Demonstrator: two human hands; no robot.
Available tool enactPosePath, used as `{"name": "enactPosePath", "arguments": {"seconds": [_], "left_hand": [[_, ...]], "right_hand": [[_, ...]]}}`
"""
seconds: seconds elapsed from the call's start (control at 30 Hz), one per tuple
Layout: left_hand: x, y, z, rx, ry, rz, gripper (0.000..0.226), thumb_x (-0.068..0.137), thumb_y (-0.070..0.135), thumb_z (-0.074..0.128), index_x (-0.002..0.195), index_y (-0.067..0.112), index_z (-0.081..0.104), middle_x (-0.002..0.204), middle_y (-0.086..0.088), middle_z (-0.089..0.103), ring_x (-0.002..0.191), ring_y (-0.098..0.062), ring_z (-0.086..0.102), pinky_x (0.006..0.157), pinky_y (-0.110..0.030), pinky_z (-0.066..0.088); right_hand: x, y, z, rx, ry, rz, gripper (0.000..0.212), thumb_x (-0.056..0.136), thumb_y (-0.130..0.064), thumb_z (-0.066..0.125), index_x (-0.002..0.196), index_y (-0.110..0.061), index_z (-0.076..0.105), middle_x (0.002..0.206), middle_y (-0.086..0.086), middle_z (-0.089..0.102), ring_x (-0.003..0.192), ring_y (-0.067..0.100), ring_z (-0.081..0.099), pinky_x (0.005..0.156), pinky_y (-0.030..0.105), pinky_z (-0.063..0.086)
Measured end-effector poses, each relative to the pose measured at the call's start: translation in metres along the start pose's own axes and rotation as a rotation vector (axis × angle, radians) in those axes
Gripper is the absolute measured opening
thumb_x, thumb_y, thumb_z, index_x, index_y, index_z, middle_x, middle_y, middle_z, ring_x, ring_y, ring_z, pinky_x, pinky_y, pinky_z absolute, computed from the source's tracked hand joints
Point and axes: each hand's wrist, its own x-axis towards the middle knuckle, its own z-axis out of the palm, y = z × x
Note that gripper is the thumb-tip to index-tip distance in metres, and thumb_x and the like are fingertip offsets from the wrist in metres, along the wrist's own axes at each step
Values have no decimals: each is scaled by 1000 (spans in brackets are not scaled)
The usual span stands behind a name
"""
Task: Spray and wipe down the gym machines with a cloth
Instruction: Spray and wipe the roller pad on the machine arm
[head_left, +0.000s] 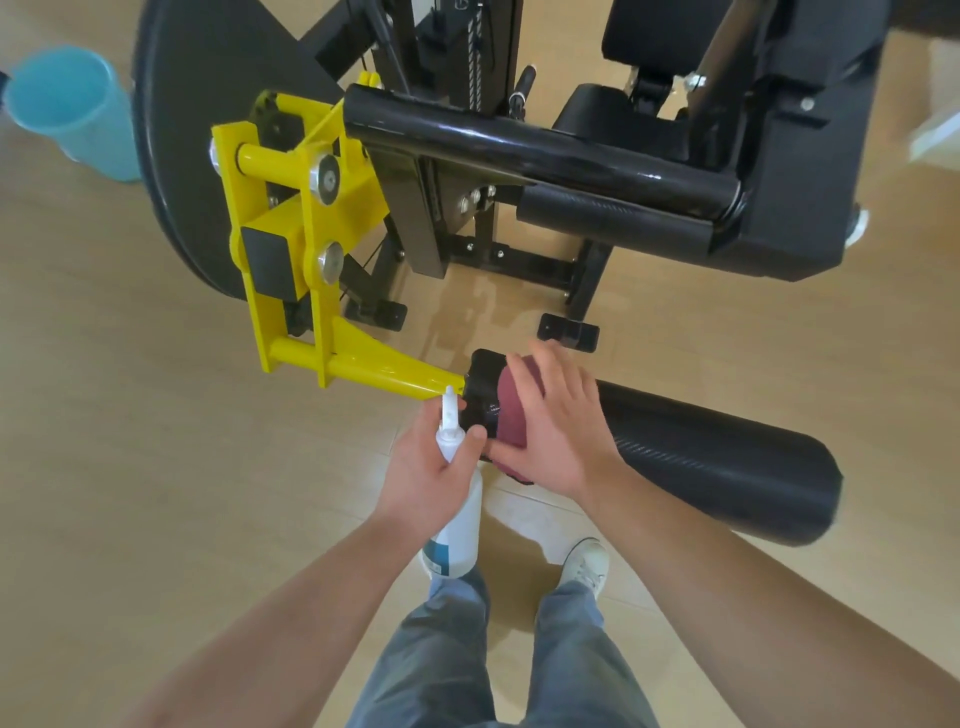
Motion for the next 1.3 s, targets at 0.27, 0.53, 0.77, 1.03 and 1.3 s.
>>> {"name": "enactPosePath", "arguments": {"seconds": [0.27, 0.53, 0.77, 1.03, 1.3], "left_hand": [[1, 1, 1, -23, 58, 21, 18, 100, 40, 58, 98, 51, 45, 95, 4, 68, 89, -13, 66, 76, -35, 54], [5, -4, -2, -29, 63, 43, 22, 100, 44, 58, 99, 60, 43, 93, 20, 64, 88, -5, 64, 78, -31, 53], [0, -12, -3, -31, 3, 57, 26, 87, 66, 48, 108, 52, 43, 90, 4, 72, 83, -14, 68, 76, -45, 57], [4, -7, -7, -34, 35, 90, 14, 89, 58, 50, 101, 60, 43, 99, 3, 70, 87, -15, 67, 77, -44, 57], [4, 13, 6, 52, -22, 187, 31, 99, 34, 62, 123, 41, 44, 96, 27, 61, 88, 12, 60, 71, -10, 46]], "right_hand": [[16, -1, 2, 13, 41, -122, 65, 97, -62, 41, 145, -19, 51, 119, 15, 55, 104, 35, 56, 90, 46, 50], [27, -16, 2, 21, -17, 63, 96, 83, -79, 42, 155, -16, 32, 140, 12, 47, 121, 34, 49, 97, 48, 47], [18, -9, 9, -39, 4, -119, 67, 94, -59, 49, 149, -21, 46, 130, 12, 54, 113, 37, 55, 93, 50, 47], [28, -21, 15, -15, 47, -65, 54, 94, -48, 55, 142, -21, 54, 127, 13, 55, 111, 38, 54, 91, 51, 46], [3, 15, 21, -125, 120, -79, 55, 97, -49, 42, 141, -18, 53, 114, 18, 55, 94, 38, 57, 82, 49, 50]]}}
